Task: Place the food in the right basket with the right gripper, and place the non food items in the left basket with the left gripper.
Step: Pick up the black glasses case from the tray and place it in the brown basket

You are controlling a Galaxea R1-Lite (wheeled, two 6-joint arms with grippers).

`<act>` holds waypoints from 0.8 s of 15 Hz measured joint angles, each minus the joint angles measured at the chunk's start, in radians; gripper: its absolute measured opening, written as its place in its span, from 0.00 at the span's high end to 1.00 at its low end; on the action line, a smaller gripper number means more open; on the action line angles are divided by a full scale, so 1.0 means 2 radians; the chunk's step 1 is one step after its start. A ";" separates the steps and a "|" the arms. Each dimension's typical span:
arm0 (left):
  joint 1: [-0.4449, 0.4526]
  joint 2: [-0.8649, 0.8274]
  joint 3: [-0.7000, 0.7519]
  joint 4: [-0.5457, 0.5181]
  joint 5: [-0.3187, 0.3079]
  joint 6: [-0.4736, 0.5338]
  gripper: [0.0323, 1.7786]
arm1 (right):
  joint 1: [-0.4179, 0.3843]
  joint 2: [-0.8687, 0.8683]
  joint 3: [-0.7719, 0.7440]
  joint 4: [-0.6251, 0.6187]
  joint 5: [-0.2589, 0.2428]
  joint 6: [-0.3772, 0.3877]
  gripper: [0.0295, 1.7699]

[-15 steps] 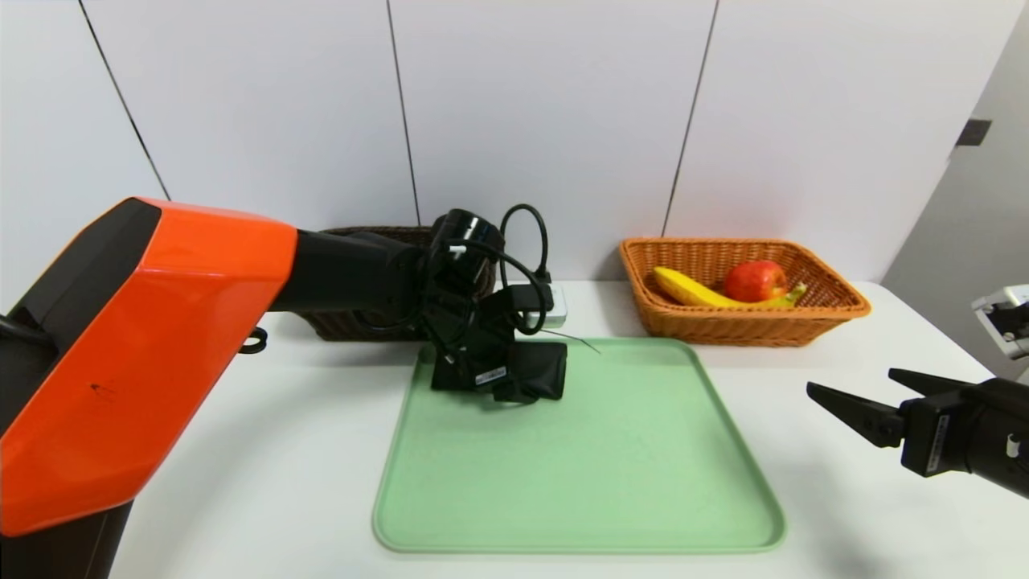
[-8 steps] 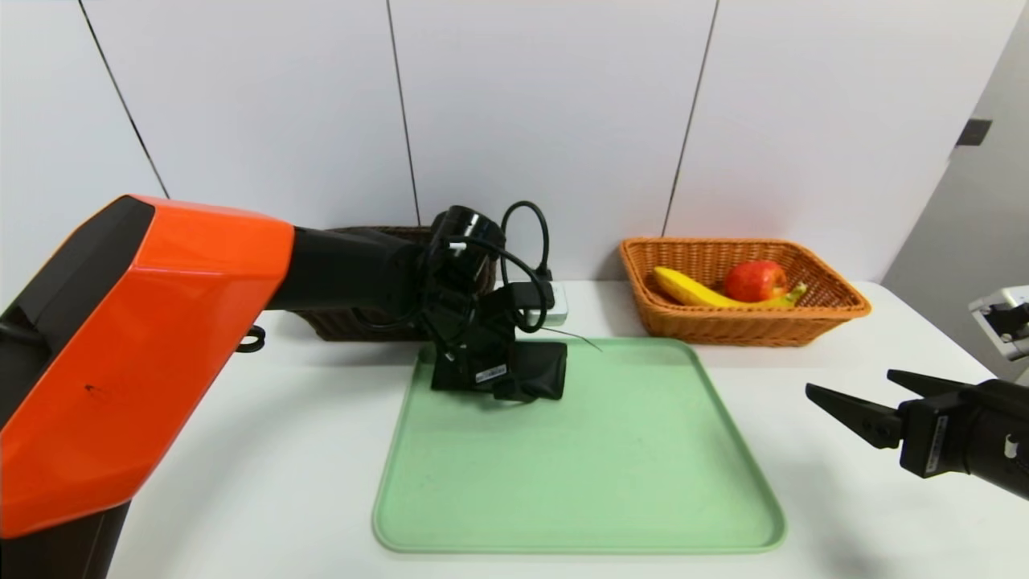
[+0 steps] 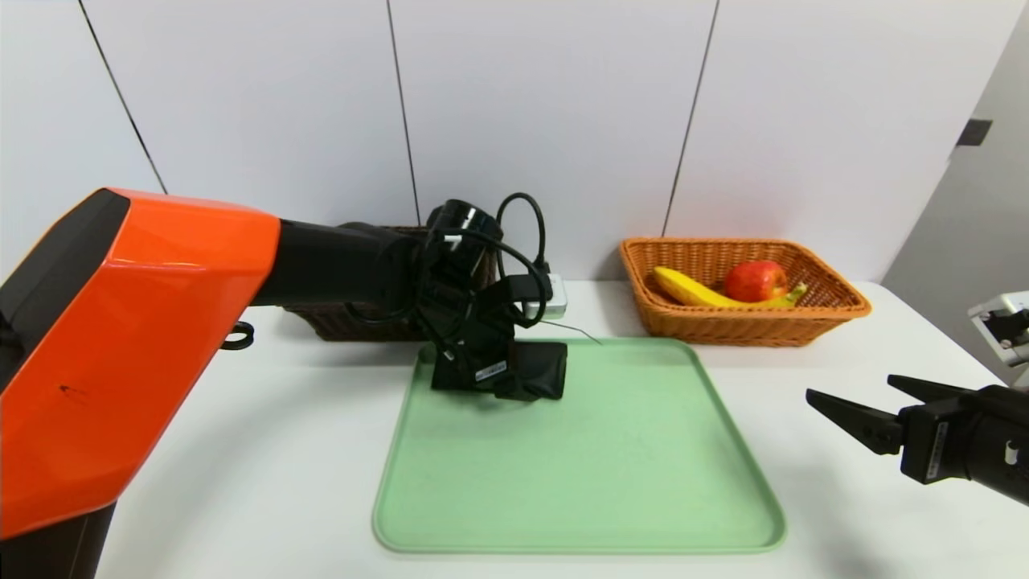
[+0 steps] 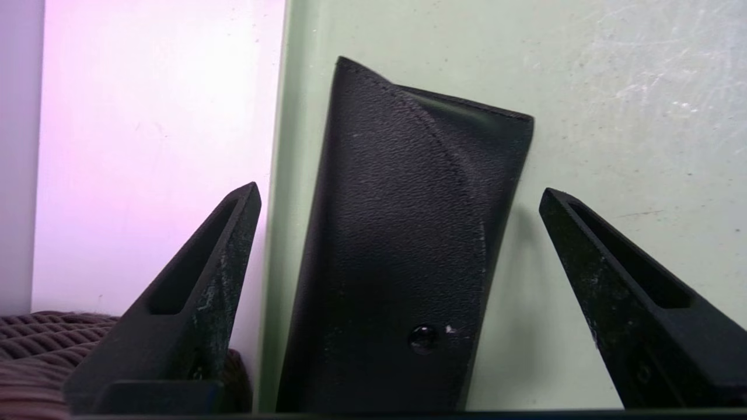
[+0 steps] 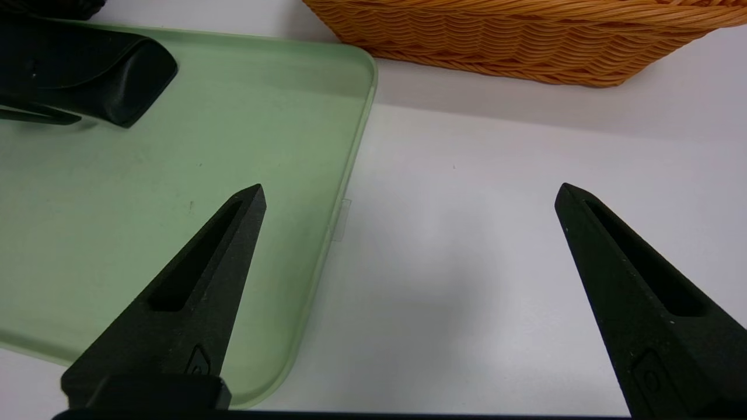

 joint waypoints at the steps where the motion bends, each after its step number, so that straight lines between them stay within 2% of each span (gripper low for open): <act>1: 0.000 0.000 0.001 0.001 -0.001 -0.001 0.05 | 0.000 0.000 0.000 0.000 0.000 0.000 0.03; 12: -0.004 0.013 0.004 0.000 -0.011 -0.010 0.05 | 0.000 0.001 0.002 0.000 0.000 0.000 0.03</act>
